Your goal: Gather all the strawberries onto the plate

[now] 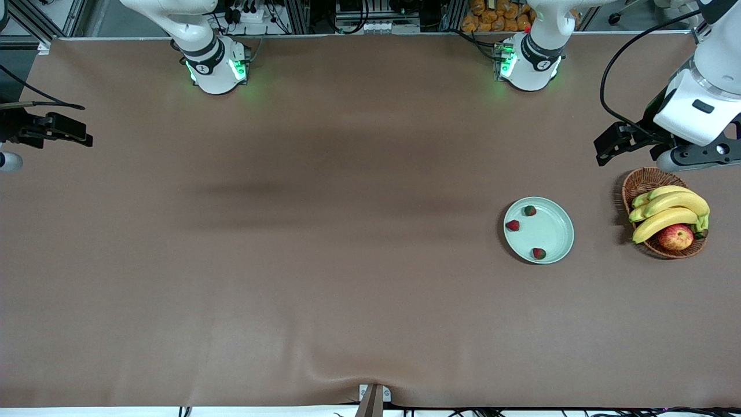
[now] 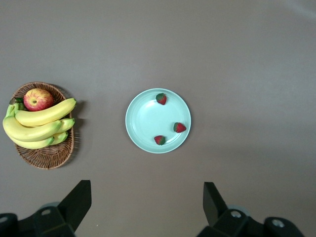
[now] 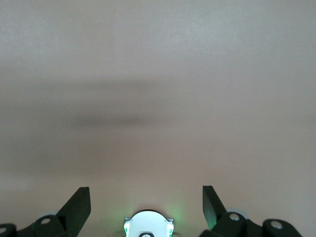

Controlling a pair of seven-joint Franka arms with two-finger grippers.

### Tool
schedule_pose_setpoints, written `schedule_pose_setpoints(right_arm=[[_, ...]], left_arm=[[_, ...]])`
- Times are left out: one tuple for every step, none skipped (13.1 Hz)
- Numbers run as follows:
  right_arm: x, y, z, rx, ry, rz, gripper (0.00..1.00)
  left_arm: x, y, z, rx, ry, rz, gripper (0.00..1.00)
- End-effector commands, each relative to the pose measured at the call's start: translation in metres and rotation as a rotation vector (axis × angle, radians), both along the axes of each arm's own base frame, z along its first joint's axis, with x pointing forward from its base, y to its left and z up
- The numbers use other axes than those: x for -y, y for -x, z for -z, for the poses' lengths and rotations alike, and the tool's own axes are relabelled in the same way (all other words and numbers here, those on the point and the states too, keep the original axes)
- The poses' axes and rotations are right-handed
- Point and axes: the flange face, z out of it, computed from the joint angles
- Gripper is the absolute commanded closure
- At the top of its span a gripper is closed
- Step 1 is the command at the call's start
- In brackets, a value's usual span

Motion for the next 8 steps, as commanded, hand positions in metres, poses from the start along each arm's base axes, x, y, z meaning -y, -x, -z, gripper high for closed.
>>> schedule_pose_setpoints(right_arm=[[-0.012, 0.002, -0.005, 0.005, 0.016, 0.054, 0.00], [-0.012, 0.002, -0.005, 0.005, 0.018, 0.052, 0.00], [-0.013, 0.002, -0.005, 0.005, 0.023, 0.054, 0.00], [-0.015, 0.002, -0.005, 0.005, 0.040, 0.046, 0.00], [-0.017, 0.002, -0.005, 0.006, 0.049, 0.040, 0.00], [-0.017, 0.002, -0.006, 0.006, 0.049, 0.042, 0.00], [-0.018, 0.002, -0.006, 0.006, 0.050, 0.042, 0.00], [-0.018, 0.003, -0.006, 0.005, 0.050, 0.043, 0.00]], left_arm=[[-0.025, 0.012, -0.009, -0.018, 0.009, 0.013, 0.00], [-0.026, 0.013, -0.008, -0.026, 0.009, 0.032, 0.00], [-0.037, 0.015, -0.011, -0.023, 0.007, 0.014, 0.00], [-0.039, 0.015, -0.014, -0.019, 0.009, 0.012, 0.00], [-0.046, 0.014, -0.017, -0.012, 0.011, -0.001, 0.00], [-0.048, 0.014, -0.017, -0.012, 0.013, -0.004, 0.00], [-0.047, 0.015, -0.018, -0.014, 0.014, -0.003, 0.00], [-0.047, 0.016, -0.017, -0.023, 0.013, -0.005, 0.00]])
